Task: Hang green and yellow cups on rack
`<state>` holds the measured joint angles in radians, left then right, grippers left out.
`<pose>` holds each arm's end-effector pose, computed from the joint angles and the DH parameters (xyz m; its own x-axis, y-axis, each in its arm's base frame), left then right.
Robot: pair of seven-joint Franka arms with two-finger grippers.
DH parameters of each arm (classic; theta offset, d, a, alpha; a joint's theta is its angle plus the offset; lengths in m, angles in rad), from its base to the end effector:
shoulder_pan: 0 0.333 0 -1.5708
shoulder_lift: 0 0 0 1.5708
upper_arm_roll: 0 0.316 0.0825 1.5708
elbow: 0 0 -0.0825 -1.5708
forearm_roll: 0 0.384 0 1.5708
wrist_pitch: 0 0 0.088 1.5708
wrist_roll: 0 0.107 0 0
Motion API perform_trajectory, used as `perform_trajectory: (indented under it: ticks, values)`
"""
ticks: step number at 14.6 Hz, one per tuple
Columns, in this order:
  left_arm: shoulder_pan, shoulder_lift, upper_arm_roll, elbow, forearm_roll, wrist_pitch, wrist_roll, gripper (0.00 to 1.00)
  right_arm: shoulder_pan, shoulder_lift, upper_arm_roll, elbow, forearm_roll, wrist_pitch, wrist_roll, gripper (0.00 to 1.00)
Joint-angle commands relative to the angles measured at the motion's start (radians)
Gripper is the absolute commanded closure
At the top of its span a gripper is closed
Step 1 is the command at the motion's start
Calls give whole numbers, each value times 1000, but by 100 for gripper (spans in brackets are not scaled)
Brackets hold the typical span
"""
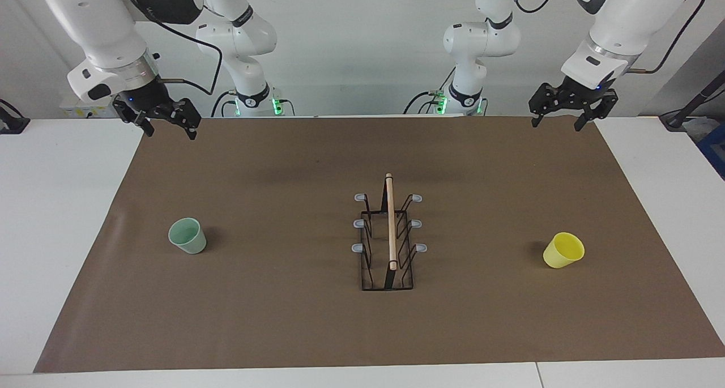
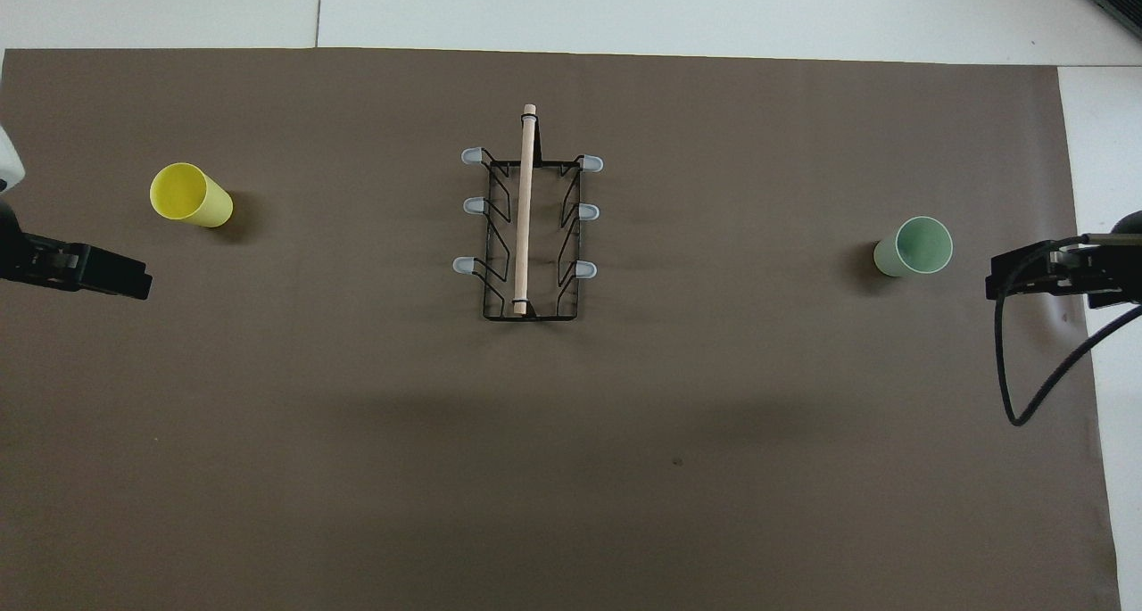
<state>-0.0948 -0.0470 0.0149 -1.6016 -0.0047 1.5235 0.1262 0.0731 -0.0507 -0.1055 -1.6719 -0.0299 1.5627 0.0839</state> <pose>0.5331 -0.0430 0.6315 0.9783 -0.2049 -0.0302 -0.2047 -0.9788 0.0093 0.5353 -0.0219 0.6037 0.9917 -0.1158 -0.0565 -0.1142 -0.9930 0.0294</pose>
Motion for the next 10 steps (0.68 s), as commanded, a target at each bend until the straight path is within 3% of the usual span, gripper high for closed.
perform_trajectory:
  ticks: [1,10]
  values:
    - [0,-16,2,-15,-11,-11,-2,0,1,5,-5,6,7,7,-13,0]
    - [-6,-11,-6,-12,-11,0,0,0,13,-6,3,-12,8,3,-1,0]
